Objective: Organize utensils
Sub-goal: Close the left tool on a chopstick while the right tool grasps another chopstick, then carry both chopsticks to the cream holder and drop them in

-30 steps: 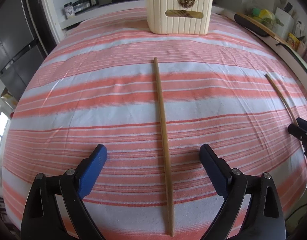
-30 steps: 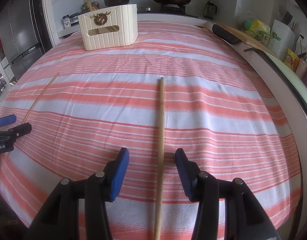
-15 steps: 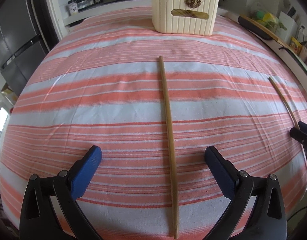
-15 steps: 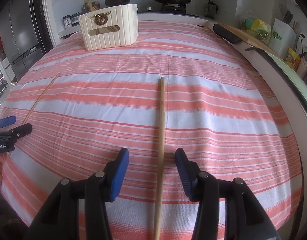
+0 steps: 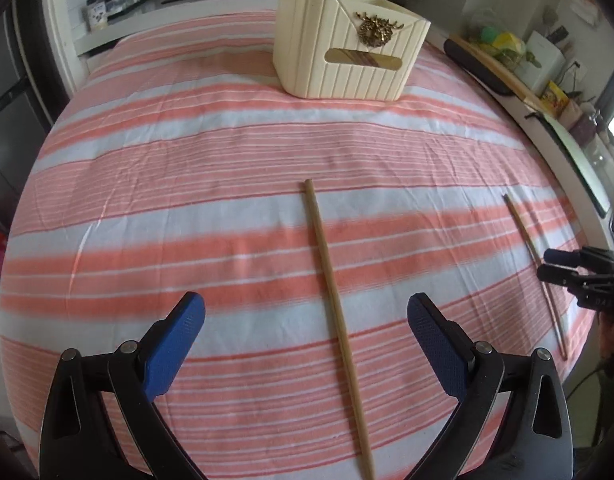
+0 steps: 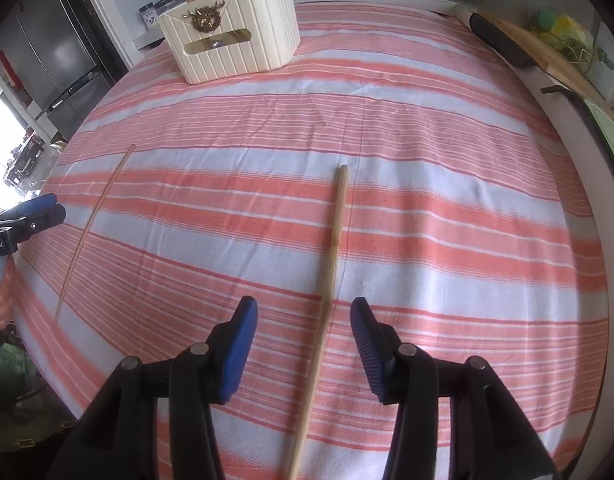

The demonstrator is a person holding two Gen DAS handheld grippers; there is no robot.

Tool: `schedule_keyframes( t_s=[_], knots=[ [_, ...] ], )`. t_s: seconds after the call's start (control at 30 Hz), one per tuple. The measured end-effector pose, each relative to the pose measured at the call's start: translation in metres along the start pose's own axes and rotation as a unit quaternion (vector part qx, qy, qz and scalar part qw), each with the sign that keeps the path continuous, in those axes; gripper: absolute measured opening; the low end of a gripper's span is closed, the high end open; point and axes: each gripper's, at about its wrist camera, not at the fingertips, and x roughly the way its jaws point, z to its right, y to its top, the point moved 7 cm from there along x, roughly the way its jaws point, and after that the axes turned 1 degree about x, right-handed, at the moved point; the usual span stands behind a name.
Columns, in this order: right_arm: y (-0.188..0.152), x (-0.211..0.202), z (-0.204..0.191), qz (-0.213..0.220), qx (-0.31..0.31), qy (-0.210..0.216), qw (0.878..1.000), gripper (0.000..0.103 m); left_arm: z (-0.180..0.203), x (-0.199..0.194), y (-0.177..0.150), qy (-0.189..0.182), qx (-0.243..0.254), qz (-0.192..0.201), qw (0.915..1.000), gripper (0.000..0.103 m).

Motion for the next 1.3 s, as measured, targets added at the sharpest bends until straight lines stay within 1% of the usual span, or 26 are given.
schedule_keyframes(
  t_s=[0.07,0.1,0.17,0.2,0.23,0.27,0.3,0.33,0.37,0.4,0.43,0.47,0.53,0.6,0.67,0.77,0.83,0.93,1.03,1.13,1.2,1.3],
  knots=[
    [0.011,0.008,0.003,-0.011,0.0,-0.002,1.0,0.049,0.005,0.015,0.009,0.022,0.034,-0.014,0.9991,0.089],
    [0.016,0.013,0.003,-0.016,-0.004,-0.002,1.0,0.049,0.007,0.024,0.011,0.028,0.046,-0.024,0.9983,0.087],
    [0.025,0.022,0.005,-0.023,-0.005,-0.006,1.0,0.049,0.009,0.04,0.015,0.035,0.054,-0.05,0.9967,0.078],
    [0.031,0.025,0.006,-0.02,-0.009,-0.006,1.0,0.049,0.01,0.047,0.016,0.036,0.055,-0.063,0.9959,0.076],
    [0.037,0.027,0.005,-0.021,-0.014,-0.011,1.0,0.048,0.012,0.049,0.019,0.041,0.059,-0.06,0.9956,0.078],
    [0.042,0.03,0.005,-0.023,-0.019,-0.019,0.999,0.04,0.014,0.051,0.023,0.043,0.064,-0.063,0.9951,0.074],
    [0.047,0.032,0.004,-0.022,-0.022,-0.027,0.999,0.029,0.017,0.052,0.026,0.041,0.065,-0.066,0.9949,0.072],
    [0.053,0.035,0.005,-0.022,-0.026,-0.034,0.999,0.022,0.02,0.053,0.029,0.037,0.064,-0.066,0.995,0.061],
    [0.058,0.038,0.006,-0.02,-0.03,-0.042,0.998,0.01,0.023,0.053,0.032,0.035,0.064,-0.065,0.9953,0.047],
    [0.063,0.04,0.008,-0.021,-0.028,-0.041,0.999,0.008,0.025,0.053,0.034,0.036,0.065,-0.061,0.9953,0.039],
    [0.067,0.041,0.008,-0.02,-0.023,-0.034,0.999,0.008,0.027,0.053,0.036,0.039,0.067,-0.056,0.9954,0.021],
    [0.07,0.041,0.008,-0.019,-0.019,-0.03,0.999,0.007,0.029,0.053,0.037,0.037,0.067,-0.053,0.9957,0.007],
    [0.074,0.04,0.007,-0.011,-0.007,-0.018,1.0,0.007,0.028,0.052,0.037,0.033,0.05,-0.047,0.9971,0.004],
    [0.077,0.028,0.005,0.015,0.006,-0.001,1.0,0.007,0.026,0.043,0.039,0.019,0.028,-0.031,0.999,0.004],
    [0.083,0.008,0.0,0.053,0.015,0.012,0.998,0.007,0.025,0.024,0.041,0.006,0.012,-0.004,0.9999,0.004],
    [0.089,-0.033,-0.01,0.112,0.018,0.027,0.993,0.007,0.027,-0.017,0.053,0.003,0.011,0.051,0.9986,0.004],
    [0.092,-0.063,-0.018,0.149,0.015,0.038,0.988,0.006,0.029,-0.051,0.057,-0.004,0.014,0.09,0.9959,0.004],
    [0.095,-0.108,-0.029,0.204,0.004,0.045,0.978,0.006,0.031,-0.102,0.062,-0.019,0.018,0.147,0.9888,0.004],
    [0.091,-0.142,-0.038,0.249,-0.006,0.044,0.967,0.006,0.033,-0.135,0.066,-0.029,0.016,0.192,0.9808,0.004],
    [0.087,-0.162,-0.045,0.282,-0.014,0.037,0.959,0.006,0.033,-0.155,0.069,-0.042,0.005,0.223,0.9738,0.004],
    [0.086,-0.174,-0.051,0.305,-0.022,0.028,0.952,0.006,0.03,-0.164,0.07,-0.043,-0.003,0.241,0.9695,0.004],
    [0.09,-0.187,-0.056,0.329,-0.028,0.021,0.944,0.006,0.026,-0.167,0.072,-0.041,-0.013,0.25,0.9674,0.004]
  ],
)
